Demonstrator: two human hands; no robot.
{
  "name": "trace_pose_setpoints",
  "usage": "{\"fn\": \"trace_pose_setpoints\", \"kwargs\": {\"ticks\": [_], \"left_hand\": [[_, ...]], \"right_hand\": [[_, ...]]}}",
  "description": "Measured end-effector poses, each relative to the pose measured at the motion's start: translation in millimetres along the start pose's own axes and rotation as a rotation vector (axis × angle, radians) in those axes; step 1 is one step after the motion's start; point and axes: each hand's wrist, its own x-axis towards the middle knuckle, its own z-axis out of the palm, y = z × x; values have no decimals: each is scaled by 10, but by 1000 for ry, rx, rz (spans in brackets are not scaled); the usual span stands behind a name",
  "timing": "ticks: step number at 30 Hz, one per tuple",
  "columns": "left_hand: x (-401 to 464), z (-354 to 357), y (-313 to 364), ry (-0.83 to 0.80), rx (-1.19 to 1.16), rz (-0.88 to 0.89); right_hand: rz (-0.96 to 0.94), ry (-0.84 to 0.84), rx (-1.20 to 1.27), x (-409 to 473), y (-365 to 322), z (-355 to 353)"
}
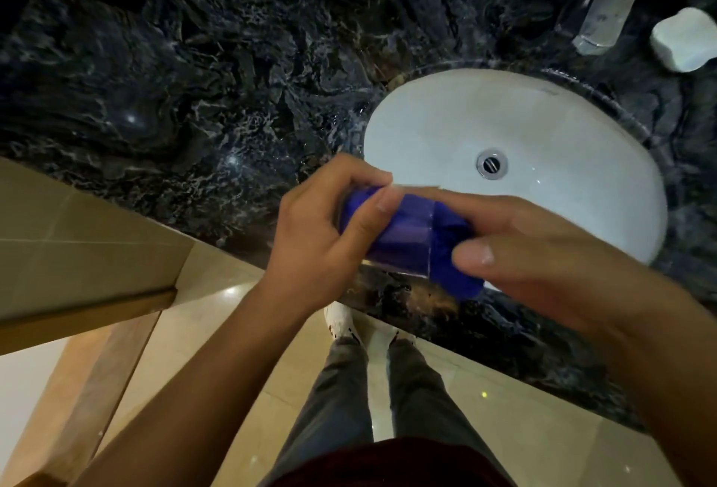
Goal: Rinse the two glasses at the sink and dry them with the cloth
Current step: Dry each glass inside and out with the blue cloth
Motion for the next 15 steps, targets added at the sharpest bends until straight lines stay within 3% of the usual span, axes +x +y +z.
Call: {"fn": "trace_pose_setpoints", "kwargs": {"ticks": [8,11,15], "left_hand": [[64,10,-82,-87,-112,111],[91,29,-134,-101,-147,63],[68,55,-132,-137,-261,-178]], "right_hand": [[-7,41,-322,67,18,20],[2,61,-605,56,-51,24],[-26,1,-1211,68,-172,139]]}}
